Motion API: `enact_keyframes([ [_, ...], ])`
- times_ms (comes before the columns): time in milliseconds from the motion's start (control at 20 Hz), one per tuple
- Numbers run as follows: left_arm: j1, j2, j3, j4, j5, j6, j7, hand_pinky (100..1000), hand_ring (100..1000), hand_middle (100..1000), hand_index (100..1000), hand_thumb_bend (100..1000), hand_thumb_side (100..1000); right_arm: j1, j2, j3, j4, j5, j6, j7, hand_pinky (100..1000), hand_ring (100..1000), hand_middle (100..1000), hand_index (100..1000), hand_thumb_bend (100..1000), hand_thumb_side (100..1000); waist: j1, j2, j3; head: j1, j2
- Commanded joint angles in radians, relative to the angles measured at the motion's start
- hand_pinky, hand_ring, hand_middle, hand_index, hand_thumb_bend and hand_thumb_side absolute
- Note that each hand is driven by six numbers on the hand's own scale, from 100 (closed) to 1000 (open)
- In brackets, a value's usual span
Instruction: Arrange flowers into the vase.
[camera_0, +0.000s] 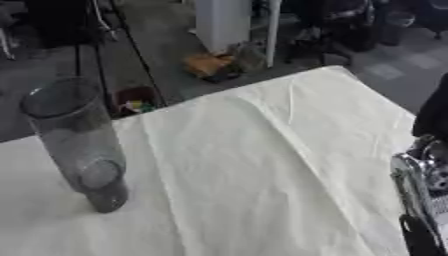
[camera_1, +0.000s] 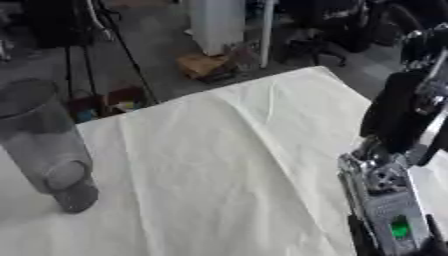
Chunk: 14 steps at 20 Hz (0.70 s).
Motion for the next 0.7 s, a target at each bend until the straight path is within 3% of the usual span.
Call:
enact_keyframes([
  [50,-0.03,0.006,0.002,-0.002,-0.021,-0.024,0.009,100,100,100,134,143,782,-0.02,-0.015,0.003,-0.013,-0.008,-0.007,0.003,727,813,774,835,100,753,-0.002,-0.013,-0.005,0.004,-0.02],
  [700,-0.026,-0.009,-0.002,0.013,-0.046,-0.067,0.039,100,100,100,136,142,785,-0.027,-0.01,0.006,-0.013,-0.013,-0.011,0.014,728,815,774,836,100,749,0.009,0.006,-0.03,0.007,-0.047],
])
